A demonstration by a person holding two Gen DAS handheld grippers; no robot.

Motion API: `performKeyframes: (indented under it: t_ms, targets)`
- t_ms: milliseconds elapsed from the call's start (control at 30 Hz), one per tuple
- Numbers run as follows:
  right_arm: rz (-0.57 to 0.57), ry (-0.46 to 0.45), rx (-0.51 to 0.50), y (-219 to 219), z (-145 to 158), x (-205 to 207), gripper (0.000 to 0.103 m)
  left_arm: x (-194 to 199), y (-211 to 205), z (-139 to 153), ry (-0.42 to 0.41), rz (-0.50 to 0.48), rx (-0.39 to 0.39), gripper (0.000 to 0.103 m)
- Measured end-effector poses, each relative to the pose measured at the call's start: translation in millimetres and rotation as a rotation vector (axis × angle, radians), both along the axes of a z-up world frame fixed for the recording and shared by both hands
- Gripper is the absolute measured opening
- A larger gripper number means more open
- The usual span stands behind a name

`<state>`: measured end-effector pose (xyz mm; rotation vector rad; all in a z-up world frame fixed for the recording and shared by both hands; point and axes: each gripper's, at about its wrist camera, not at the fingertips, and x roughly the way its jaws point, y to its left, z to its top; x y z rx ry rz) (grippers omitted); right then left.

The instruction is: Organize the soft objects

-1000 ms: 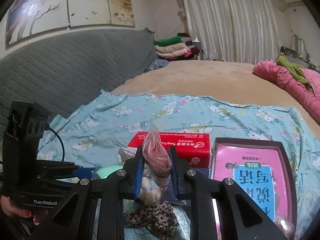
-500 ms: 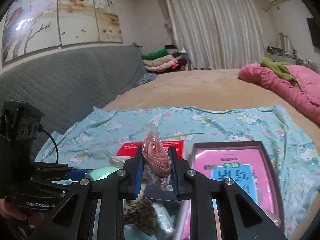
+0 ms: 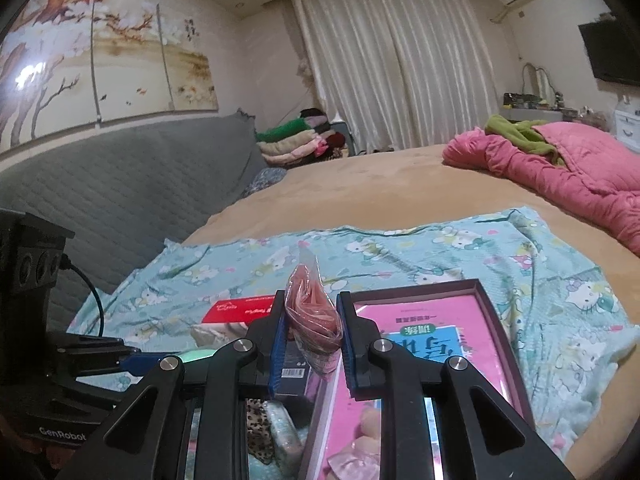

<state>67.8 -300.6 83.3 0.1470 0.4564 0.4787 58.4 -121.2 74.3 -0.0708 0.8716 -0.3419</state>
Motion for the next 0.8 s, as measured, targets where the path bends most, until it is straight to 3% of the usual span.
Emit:
performKeyframes:
  t_ms: [400,800]
  targets:
    - [-0.102,0.005,0.057,-46,-4,-2,0.024,13,-36,-1,0.005,-0.039,0.046,0.041]
    - [-0.204,0.083,0.112,-85,-26,8,0.024,34,-66,-30,0.057,-0.058,0.126,0.041]
